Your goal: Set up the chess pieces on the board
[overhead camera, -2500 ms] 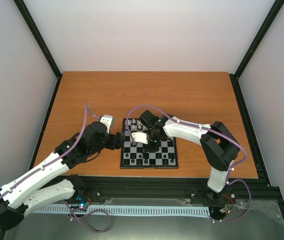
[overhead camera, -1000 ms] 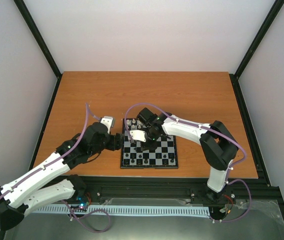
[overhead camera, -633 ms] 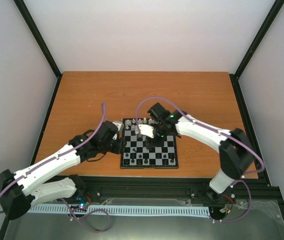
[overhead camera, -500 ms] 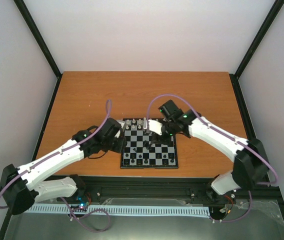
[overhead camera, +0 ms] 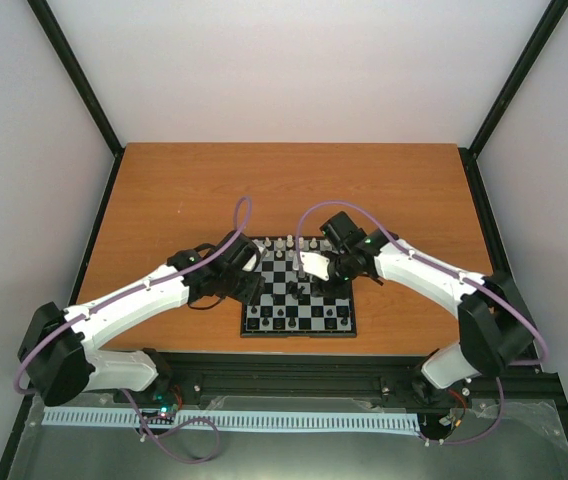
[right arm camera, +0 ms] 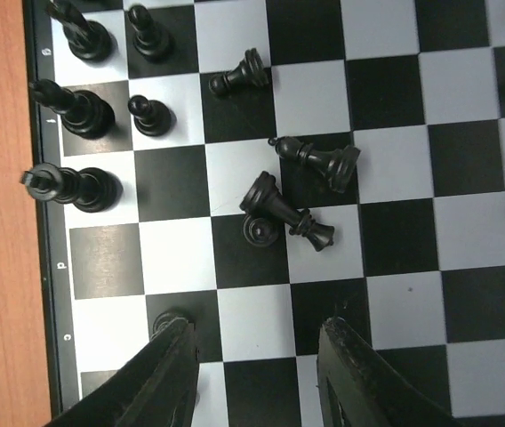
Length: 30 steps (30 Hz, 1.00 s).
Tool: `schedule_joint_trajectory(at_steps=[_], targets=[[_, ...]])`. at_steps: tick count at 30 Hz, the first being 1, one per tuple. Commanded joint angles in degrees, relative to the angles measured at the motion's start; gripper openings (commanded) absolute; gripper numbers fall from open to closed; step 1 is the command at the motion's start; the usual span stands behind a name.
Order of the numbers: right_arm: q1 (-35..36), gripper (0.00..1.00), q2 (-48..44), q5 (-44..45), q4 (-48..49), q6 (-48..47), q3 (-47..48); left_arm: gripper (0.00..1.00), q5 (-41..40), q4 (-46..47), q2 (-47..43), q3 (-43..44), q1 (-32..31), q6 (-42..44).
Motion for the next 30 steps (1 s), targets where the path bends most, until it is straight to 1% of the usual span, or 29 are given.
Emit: schedule_joint_trajectory(at_steps=[1,8,15,17,21,23,30], targets=[[0.7,0.37,3.6,-0.5,2.3,-0.8,1.6,0.65,-0.7,1.3,-2.6,0.0,0.9,1.8],[2.7,0.38,9.3,0.2,3.6,0.2,4.0,0.69,-3.1,1.3,-6.2,-1.2,1.4,1.1],[4.1,0.36,12.6,0.0,3.5,0.5,6.3,0.7,-3.4,1.3,-7.2,-1.3,1.6,1.0],[4.5,0.34,13.3,0.1,3.4,0.6,6.7,0.7,-3.4,1.2,-7.1,-1.3,1.7,1.1],[4.8,0.25,13.7,-0.1,3.3,0.7,6.4,0.7,-3.2,1.1,-7.0,-1.2,1.9,1.2],[4.9,0.23,13.7,0.0,3.2,0.8,6.2,0.71,-3.1,1.2,-7.0,-1.2,2.0,1.2],[4.9,0.23,12.7,0.3,2.8,0.9,4.7,0.71,-2.9,1.2,-7.0,-1.3,2.1,1.1]])
